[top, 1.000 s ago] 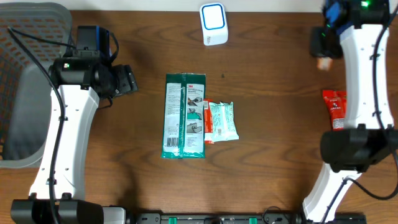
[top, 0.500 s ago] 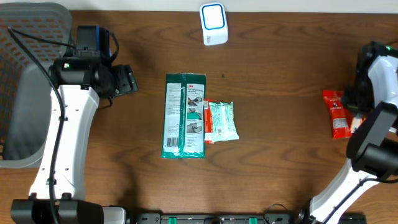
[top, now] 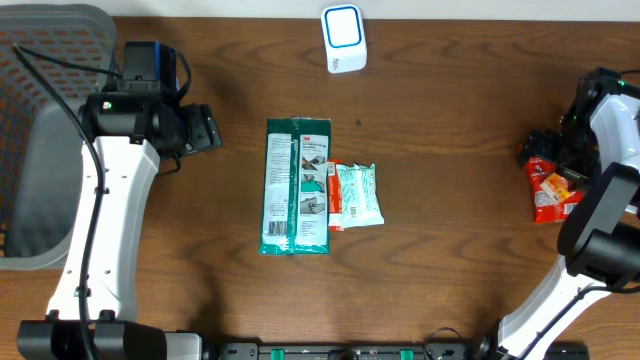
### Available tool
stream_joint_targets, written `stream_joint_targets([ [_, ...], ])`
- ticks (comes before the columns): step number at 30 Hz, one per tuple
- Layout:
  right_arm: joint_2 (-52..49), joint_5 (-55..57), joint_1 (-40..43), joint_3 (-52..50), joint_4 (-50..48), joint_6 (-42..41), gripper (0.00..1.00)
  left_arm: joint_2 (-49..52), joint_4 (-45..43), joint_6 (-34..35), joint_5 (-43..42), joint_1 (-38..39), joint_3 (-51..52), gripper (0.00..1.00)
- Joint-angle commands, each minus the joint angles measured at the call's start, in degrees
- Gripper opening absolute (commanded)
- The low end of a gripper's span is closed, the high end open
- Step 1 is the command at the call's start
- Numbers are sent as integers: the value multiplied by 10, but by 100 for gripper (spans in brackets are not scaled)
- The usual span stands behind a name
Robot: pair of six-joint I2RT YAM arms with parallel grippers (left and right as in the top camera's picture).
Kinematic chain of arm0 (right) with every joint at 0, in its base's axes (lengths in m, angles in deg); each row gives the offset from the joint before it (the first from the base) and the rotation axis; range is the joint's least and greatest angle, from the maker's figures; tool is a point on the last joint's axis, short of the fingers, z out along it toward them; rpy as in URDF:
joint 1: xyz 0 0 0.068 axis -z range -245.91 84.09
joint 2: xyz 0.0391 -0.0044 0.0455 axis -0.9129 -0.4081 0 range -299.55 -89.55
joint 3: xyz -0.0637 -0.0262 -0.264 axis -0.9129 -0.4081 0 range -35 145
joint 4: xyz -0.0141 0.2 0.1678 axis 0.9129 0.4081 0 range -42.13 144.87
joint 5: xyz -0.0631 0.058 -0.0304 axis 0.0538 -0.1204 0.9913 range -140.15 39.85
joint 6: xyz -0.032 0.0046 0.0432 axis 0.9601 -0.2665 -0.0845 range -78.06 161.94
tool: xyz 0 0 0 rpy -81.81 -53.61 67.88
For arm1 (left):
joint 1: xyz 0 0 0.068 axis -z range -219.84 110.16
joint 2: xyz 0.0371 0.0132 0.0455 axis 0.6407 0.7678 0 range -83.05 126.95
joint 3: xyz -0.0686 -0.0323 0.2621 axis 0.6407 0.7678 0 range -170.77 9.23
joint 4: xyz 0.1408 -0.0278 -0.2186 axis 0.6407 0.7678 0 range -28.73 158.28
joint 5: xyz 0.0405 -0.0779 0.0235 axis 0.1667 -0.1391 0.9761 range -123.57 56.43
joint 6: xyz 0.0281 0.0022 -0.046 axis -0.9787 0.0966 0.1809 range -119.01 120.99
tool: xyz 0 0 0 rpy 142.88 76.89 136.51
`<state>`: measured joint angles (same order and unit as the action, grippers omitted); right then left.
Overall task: Scan the item barcode
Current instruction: 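Move the right gripper left over the mint-green wipes pack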
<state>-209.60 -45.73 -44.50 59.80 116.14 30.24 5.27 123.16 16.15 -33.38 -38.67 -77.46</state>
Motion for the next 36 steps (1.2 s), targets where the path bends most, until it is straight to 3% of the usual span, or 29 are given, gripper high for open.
stream_joint_targets([
  [1,0,-61,-1,-1,0,-4,99,-2,2,-1,5,-2,-5,83],
  [4,2,-110,-1,3,9,42,99,-2,2,-1,5,-2,-5,83],
  [12,34,-117,-2,81,79,40,99,-2,2,-1,5,-2,-5,83],
  [17,54,-244,-19,84,107,52,99,-2,2,-1,5,-2,-5,83],
  [20,54,-350,-47,65,101,138,99,-2,2,-1,5,-2,-5,83],
  [26,53,-360,-163,-39,3,134,99,-2,2,-1,5,-2,-5,83],
  [32,53,-360,-276,-150,-157,112,98,-2,2,-1,5,-2,-5,83],
  [36,53,-357,-346,-186,-254,59,98,-2,2,-1,5,-2,-5,83],
])
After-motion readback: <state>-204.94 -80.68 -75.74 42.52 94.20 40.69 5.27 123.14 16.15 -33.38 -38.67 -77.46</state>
